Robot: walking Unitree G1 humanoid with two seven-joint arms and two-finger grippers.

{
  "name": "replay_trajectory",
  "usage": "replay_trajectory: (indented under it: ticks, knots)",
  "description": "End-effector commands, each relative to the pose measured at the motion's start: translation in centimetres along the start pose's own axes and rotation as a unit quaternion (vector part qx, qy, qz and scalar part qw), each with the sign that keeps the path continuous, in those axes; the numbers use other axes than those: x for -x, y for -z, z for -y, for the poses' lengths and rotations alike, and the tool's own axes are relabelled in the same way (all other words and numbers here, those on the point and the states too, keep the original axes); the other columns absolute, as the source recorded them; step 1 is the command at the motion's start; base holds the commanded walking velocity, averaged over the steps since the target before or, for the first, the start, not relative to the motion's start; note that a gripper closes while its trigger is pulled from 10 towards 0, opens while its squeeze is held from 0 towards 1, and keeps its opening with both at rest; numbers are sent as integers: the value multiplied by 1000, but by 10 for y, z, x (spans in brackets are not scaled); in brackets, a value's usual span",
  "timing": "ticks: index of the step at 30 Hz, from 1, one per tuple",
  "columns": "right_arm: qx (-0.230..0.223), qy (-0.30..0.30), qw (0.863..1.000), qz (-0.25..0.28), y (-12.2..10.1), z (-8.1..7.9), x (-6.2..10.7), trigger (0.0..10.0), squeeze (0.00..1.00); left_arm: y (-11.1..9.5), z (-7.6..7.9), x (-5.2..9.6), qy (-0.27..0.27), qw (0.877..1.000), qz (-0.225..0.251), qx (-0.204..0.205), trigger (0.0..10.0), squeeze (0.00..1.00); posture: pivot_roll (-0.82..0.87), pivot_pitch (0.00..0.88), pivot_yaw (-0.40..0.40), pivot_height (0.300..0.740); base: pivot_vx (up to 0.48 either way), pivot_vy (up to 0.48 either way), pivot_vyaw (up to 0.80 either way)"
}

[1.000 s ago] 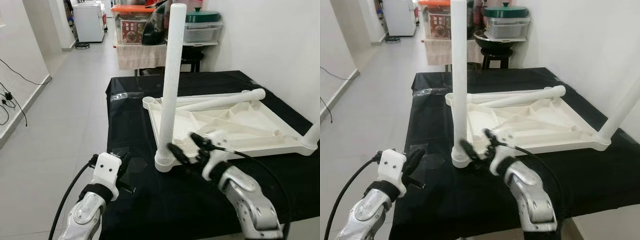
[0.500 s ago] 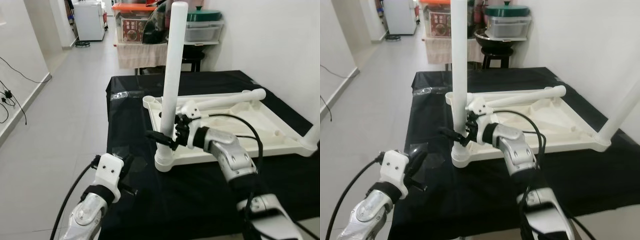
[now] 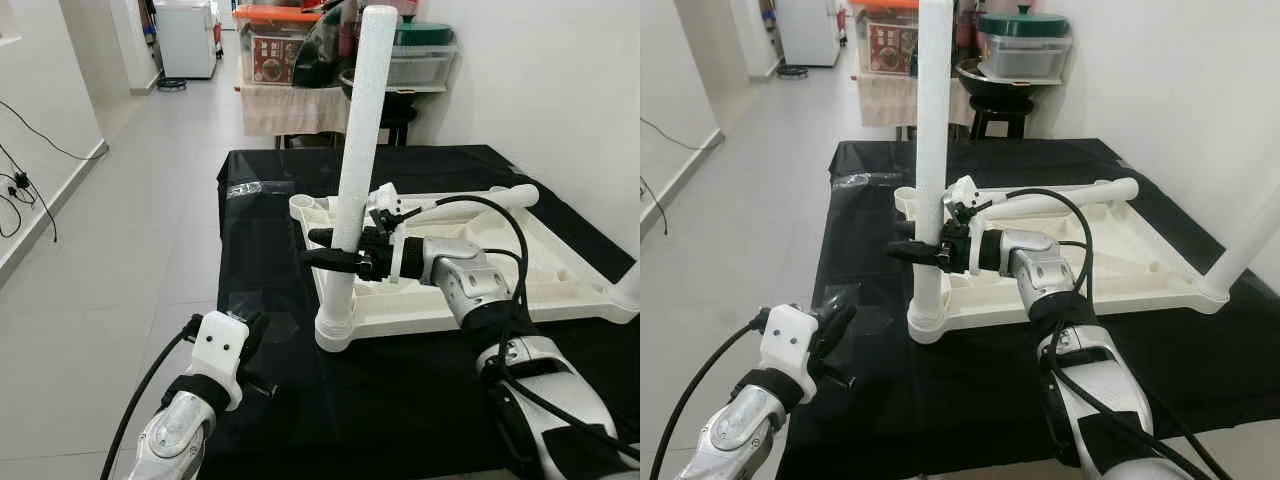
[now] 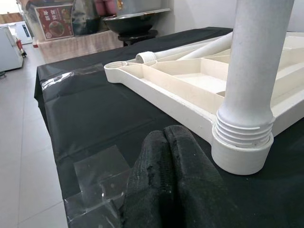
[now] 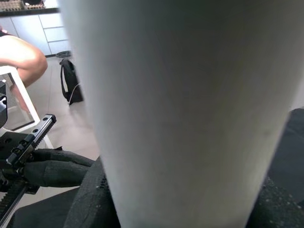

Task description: Building children table

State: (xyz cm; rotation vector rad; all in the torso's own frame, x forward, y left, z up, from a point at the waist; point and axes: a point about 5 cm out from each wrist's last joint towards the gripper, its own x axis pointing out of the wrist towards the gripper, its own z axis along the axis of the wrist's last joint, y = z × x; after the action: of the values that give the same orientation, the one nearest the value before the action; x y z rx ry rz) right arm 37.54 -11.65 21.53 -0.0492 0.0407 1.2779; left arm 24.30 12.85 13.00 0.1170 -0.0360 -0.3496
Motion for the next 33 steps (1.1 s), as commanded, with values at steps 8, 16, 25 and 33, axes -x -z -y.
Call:
replay_trajectory:
  ticks: [8,16,25,33]
  knots:
    - [26,82,996,-14,16,1,16,0,0,-1,1,0,-1,1000,-2,-3,10000,0,-3,0,-67,740,0,0,0]
    - [-24,351,936,6,52,-37,0,0,0,1,-2,-2,1,1000,-6,-11,10000,0,-39,0,-33,740,0,0,0]
    - [-56,439,897,-3,72,-39,-1,0,0,4,-5,-7,-5,999,-14,-33,10000,0,-25,0,-36,740,0,0,0]
    - [-66,418,906,-12,67,-50,-7,10000,1000,5,-7,-9,-9,999,-17,-42,10000,0,-16,0,-28,740,0,0,0]
